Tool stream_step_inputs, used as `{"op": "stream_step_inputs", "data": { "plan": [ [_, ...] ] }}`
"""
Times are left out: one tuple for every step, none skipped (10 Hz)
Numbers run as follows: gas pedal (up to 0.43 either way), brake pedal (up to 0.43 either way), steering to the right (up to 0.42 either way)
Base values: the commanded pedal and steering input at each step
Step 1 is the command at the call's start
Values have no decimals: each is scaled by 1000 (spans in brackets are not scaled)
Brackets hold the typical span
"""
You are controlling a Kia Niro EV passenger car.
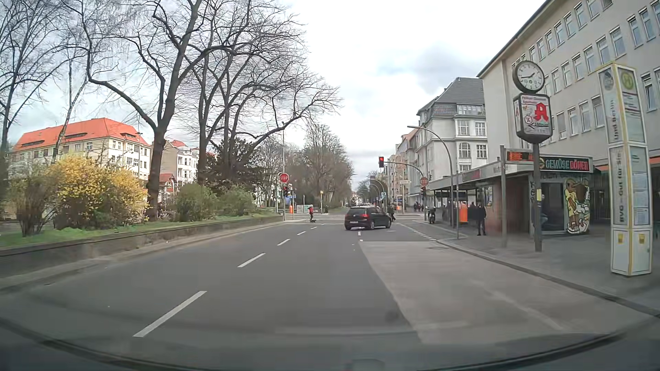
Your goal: Follow the waypoints while adhering to traffic rules and regulations
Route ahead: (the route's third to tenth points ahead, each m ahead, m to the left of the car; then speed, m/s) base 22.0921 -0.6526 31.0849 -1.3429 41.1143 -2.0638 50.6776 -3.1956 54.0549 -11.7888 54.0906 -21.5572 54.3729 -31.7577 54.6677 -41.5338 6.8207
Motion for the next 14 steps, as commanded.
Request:
{"op": "stream_step_inputs", "data": {
  "plan": [
    [0, 152, 25],
    [0, 152, 25],
    [0, 159, 25],
    [0, 159, 25],
    [0, 159, 28],
    [0, 159, 35],
    [0, 159, 45],
    [0, 159, 54],
    [0, 159, 67],
    [0, 159, 74],
    [0, 165, 81],
    [0, 165, 87],
    [0, 165, 97],
    [0, 165, 105]
  ]
}}
